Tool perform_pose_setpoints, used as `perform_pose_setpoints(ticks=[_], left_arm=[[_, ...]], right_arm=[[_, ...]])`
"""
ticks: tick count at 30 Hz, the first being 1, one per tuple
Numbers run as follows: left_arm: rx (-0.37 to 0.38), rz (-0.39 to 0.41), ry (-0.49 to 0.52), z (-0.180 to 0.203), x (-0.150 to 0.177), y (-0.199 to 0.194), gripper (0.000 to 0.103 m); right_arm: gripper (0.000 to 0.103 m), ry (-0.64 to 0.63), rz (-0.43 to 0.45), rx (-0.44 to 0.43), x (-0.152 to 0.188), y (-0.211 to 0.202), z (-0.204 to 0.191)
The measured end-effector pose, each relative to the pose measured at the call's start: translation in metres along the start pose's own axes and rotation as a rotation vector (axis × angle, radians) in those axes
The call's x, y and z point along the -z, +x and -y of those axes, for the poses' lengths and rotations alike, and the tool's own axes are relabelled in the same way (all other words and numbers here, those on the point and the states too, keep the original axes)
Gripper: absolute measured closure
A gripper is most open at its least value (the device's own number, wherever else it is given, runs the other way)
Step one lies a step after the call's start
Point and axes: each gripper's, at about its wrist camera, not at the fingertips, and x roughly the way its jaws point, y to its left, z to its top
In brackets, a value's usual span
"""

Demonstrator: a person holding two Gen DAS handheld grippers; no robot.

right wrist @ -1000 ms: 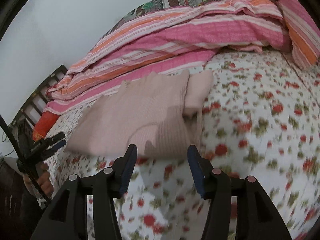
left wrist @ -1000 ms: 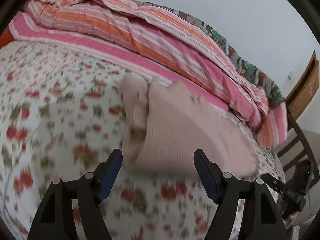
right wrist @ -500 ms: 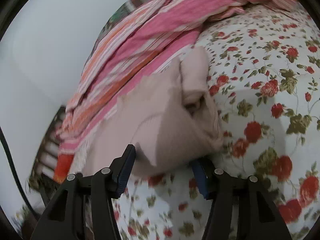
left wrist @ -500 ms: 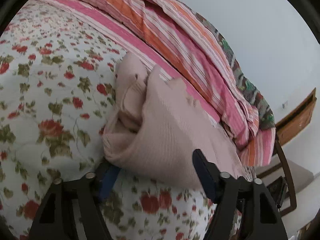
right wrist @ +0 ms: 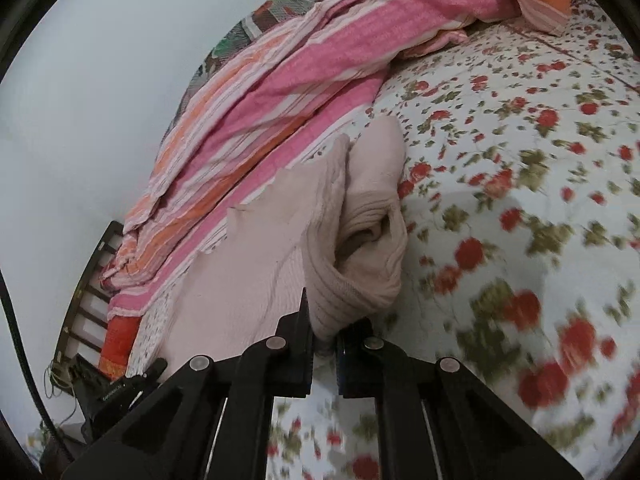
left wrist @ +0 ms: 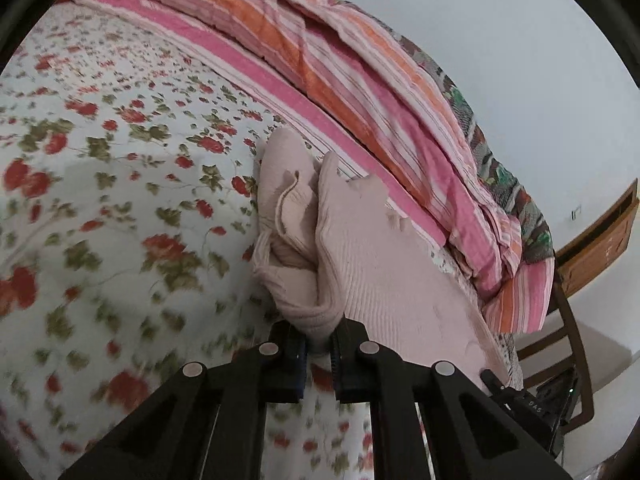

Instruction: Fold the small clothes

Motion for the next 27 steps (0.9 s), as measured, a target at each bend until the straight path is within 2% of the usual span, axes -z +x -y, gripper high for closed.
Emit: perform_pose_setpoints(ticks=[6,9,11,13,15,16,17,19,23,27], left_arm=[[-0.017,0.008,0.091,0.001,0.031,-0.035,0.093],[-0.04,-0.01,0.13,-0.002,0.041,-0.037,0.092],[-0.068,-0.024,0.148,-0.004,0.042,-0.036,0.083],[-0.1,-0.009,0.153,-0.007,0.041,-0.041,0.07],[-0.147,0.054,0.156,-0.011,0.039,-0.054,0.061],[-0.167,0.087,0.154,-0.013,0.037,-0.06,0.054],[-0.173,0.12,0.155,-0.012,0.034,-0.067,0.053],[-0.158,0.139,0.187,-0.004,0.028,-0.07,0.053],[-0.143,0.139,0.295,0.033,0.01,-0.052,0.053],[-0.077,0.117,0.433,0.08,-0.001,-0.018,0.053]], right_arm=[[0.095,-0.009,-0.018,-0.022,0.036,-0.038,0.008],[0.094,-0.074,-0.037,0.013,0.051,-0.046,0.005],[0.082,-0.124,-0.057,0.057,0.053,-0.046,0.003],[0.076,-0.157,-0.027,0.082,0.048,-0.053,0.003],[0.067,-0.186,0.034,0.122,0.042,-0.061,0.002],[0.064,-0.202,0.072,0.154,0.038,-0.065,0.0],[0.064,-0.216,0.096,0.174,0.034,-0.067,-0.002],[0.064,-0.254,0.129,0.187,0.024,-0.067,-0.011],[0.064,-0.35,0.195,0.217,0.008,-0.052,-0.038],[0.064,-0.421,0.131,0.227,-0.006,-0.008,-0.066]])
